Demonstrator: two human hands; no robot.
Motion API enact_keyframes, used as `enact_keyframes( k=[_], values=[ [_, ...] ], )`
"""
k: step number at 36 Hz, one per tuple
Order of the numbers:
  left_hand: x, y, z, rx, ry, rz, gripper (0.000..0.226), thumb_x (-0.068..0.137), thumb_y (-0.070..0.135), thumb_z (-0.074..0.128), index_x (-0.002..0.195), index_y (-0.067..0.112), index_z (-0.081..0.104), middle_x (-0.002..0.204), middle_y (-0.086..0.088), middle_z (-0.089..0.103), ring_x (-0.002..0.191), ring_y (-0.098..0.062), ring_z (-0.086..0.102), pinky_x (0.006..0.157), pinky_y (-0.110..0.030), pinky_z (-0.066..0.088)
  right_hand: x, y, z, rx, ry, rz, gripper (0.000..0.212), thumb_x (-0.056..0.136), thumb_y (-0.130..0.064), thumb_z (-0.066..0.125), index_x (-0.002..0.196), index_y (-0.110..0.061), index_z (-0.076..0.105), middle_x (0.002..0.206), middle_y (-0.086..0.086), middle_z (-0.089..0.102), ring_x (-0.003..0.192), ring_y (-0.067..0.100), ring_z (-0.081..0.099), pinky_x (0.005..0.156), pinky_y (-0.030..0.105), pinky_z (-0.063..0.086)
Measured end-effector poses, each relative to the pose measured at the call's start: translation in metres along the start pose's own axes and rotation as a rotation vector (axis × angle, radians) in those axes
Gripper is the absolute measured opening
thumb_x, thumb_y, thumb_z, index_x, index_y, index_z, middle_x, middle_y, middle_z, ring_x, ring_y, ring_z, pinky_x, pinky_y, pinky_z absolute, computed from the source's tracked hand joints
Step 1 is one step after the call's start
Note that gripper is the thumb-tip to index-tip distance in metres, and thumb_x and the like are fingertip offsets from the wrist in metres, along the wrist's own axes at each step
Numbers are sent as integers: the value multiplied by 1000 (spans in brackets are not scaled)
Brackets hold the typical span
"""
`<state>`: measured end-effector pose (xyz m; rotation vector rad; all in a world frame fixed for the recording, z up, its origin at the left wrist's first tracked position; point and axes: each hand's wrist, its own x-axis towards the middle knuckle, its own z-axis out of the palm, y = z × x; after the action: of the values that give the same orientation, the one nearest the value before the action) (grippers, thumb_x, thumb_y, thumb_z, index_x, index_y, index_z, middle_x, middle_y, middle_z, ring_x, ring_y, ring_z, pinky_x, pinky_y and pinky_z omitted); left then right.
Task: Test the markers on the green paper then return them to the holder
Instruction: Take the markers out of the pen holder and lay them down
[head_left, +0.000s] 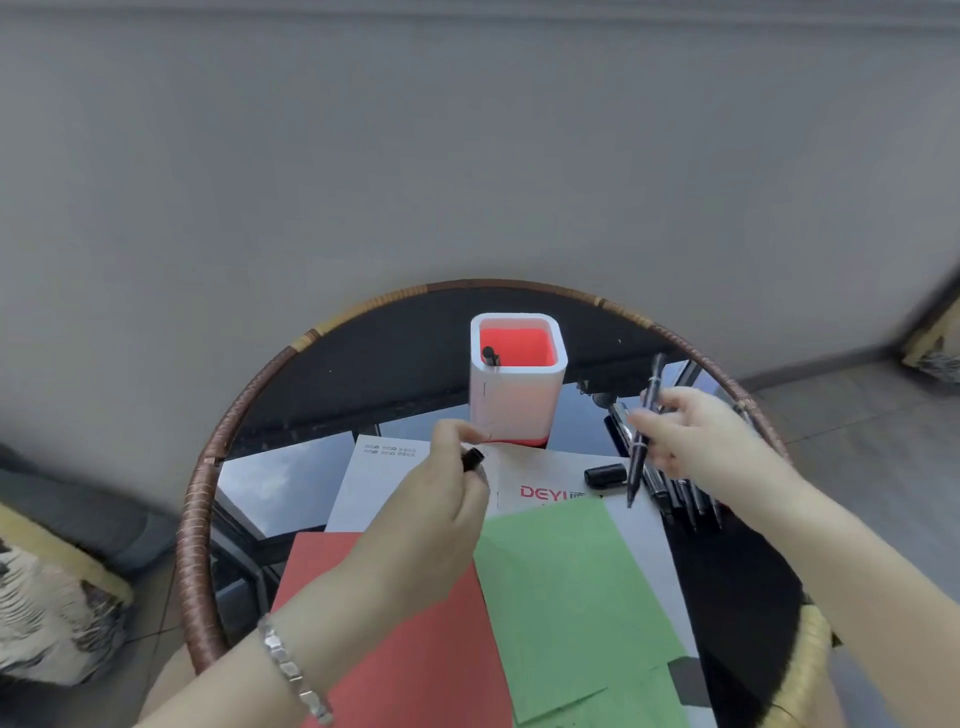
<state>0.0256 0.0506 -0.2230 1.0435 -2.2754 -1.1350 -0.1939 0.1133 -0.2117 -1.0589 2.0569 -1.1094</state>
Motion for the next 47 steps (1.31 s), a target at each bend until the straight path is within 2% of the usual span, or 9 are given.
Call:
enact_keyframes(
  k=[2, 5, 7, 11, 15, 23, 30, 39, 47],
  values=[
    [0, -2, 1, -11, 9, -9, 15, 97, 14, 29, 99, 29, 29, 94, 8, 58, 47, -3, 41, 49, -19, 35, 4, 5, 6, -226, -41, -11, 46, 90, -31, 53, 130, -15, 37, 61, 3, 48, 56, 16, 47, 58, 28, 39],
    [-1, -5, 3, 10, -4, -8, 13, 97, 18, 36, 104, 29, 33, 108, 20, 57, 72, -1, 54, 61, -15, 42, 5, 5, 21, -390, -82, -102, 29, 90, -31, 54, 113, -20, 40, 61, -1, 46, 50, 12, 42, 48, 24, 34],
    [-1, -7, 5, 16, -2, -7, 11, 96, 21, 41, 104, 26, 39, 109, 16, 59, 76, 0, 55, 71, -19, 45, 8, 6, 31, -527, -67, -201, 15, 91, -33, 51, 99, -21, 47, 63, -1, 52, 53, 14, 47, 51, 28, 40],
    [0, -7, 8, 27, 28, 46, 11, 93, 20, 47, 103, 26, 49, 97, 18, 59, 71, 11, 50, 66, -7, 39, 13, 9, 47, -693, -18, -293, 17, 92, -32, 47, 97, -18, 56, 72, -4, 54, 64, 15, 49, 49, 23, 34],
    [3, -8, 13, 66, 68, 139, 16, 92, 15, 50, 102, 25, 55, 100, 17, 51, 93, 11, 44, 72, -2, 35, 18, 14, 47, -792, -53, -332, 25, 91, -35, 49, 106, -19, 60, 93, -2, 47, 94, 18, 49, 71, 26, 35],
    [20, -5, 29, 109, 99, 155, 19, 91, 16, 51, 109, 21, 56, 93, 14, 48, 84, 7, 47, 70, -2, 35, 25, 21, 32, -837, -90, -323, 33, 88, -35, 51, 117, -21, 59, 110, 1, 57, 112, 21, 42, 96, 36, 31],
    [45, 5, 55, 212, 53, 74, 8, 89, 16, 52, 93, 13, 58, 92, 0, 62, 85, -19, 55, 76, -37, 48, 34, 26, 23, -778, 22, -300, 25, 90, -30, 52, 111, -21, 62, 103, 1, 65, 108, 22, 46, 86, 33, 36],
    [62, 8, 66, 321, -25, 110, 13, 89, 16, 54, 100, 11, 59, 104, -5, 59, 95, -22, 53, 79, -35, 46, 32, 27, 16, -662, 71, -326, 22, 88, -27, 54, 107, -20, 63, 99, -3, 63, 105, 18, 50, 79, 30, 34],
    [37, -6, 15, 314, 174, 140, 16, 90, 26, 51, 103, 23, 59, 101, 12, 60, 91, -6, 52, 77, -29, 45, 18, -35, 18, -457, 124, -669, 21, 83, -21, 63, 103, -12, 65, 81, -2, 58, 83, 17, 54, 80, 32, 45]
  ],
)
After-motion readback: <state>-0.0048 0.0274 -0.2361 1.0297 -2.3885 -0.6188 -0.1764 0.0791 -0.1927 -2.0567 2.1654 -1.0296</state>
